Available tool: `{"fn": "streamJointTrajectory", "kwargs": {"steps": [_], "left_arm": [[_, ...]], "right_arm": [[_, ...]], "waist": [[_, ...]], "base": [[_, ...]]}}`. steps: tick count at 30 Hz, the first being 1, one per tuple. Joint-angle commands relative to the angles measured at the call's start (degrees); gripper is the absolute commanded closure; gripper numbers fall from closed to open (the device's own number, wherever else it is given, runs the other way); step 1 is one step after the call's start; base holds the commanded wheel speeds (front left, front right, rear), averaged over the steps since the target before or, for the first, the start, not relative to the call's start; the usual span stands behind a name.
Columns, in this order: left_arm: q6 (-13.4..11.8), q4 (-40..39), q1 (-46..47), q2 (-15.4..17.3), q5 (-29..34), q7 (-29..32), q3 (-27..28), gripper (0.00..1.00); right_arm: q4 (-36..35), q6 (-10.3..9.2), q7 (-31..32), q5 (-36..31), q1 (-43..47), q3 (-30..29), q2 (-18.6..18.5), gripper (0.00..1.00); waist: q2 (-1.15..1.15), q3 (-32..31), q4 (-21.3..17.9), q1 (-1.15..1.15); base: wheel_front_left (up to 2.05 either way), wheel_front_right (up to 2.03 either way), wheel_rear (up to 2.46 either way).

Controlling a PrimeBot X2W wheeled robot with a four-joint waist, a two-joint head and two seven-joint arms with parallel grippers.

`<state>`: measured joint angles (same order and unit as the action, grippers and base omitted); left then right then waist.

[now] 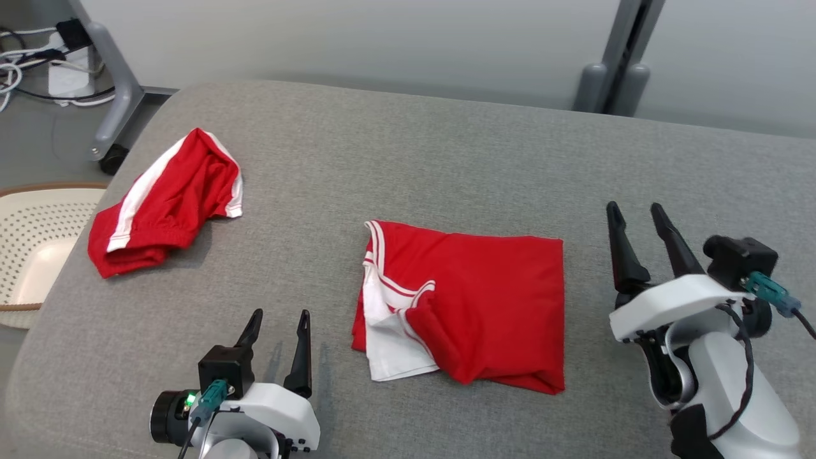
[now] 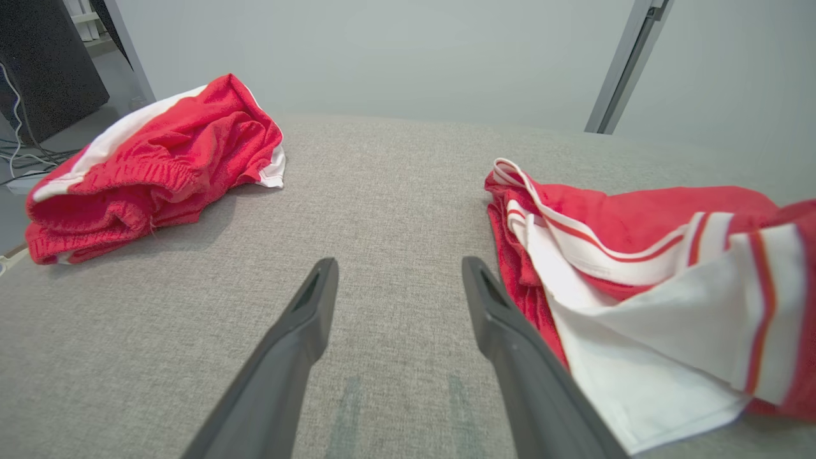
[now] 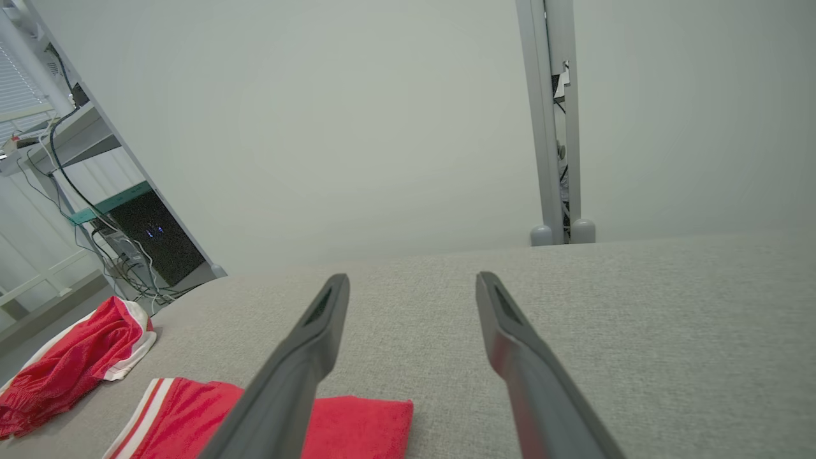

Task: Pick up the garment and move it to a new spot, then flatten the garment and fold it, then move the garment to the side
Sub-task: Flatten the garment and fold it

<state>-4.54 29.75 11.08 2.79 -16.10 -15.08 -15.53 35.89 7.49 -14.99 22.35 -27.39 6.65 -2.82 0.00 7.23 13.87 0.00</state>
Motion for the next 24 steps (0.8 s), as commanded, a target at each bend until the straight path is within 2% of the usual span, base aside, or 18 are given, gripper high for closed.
{"fn": "streamJointTrajectory", "kwargs": {"steps": [1,5,10,24], "left_arm": [[0.1,-0.3,1.0,0.2,0.4,-0.1,0.5,0.00],[0.1,-0.7,1.1,0.3,1.1,-0.1,1.6,0.00],[-0.1,-0.9,0.3,0.3,1.8,-0.1,3.4,0.00],[-0.1,-1.4,-4.0,0.3,4.2,-0.1,8.3,0.00]], "right_arm": [[-1.2,0.00,-0.2,-1.8,1.5,-1.4,-0.3,0.00],[-4.9,0.00,-0.2,-5.6,5.2,-6.8,-0.2,0.00],[-7.9,0.00,-0.3,-8.5,9.2,-10.2,-0.2,0.00],[-12.0,0.00,-0.3,-12.2,17.3,-9.8,-0.3,0.00]], "waist": [[0.00,0.1,-1.9,0.00],[0.00,0.0,-4.3,0.00],[0.00,-0.5,-7.0,0.00],[0.00,-4.3,-10.8,0.00]], "base": [[0.00,0.00,0.00],[0.00,0.00,0.00],[0.00,0.00,0.00],[0.00,0.00,0.00]]}}
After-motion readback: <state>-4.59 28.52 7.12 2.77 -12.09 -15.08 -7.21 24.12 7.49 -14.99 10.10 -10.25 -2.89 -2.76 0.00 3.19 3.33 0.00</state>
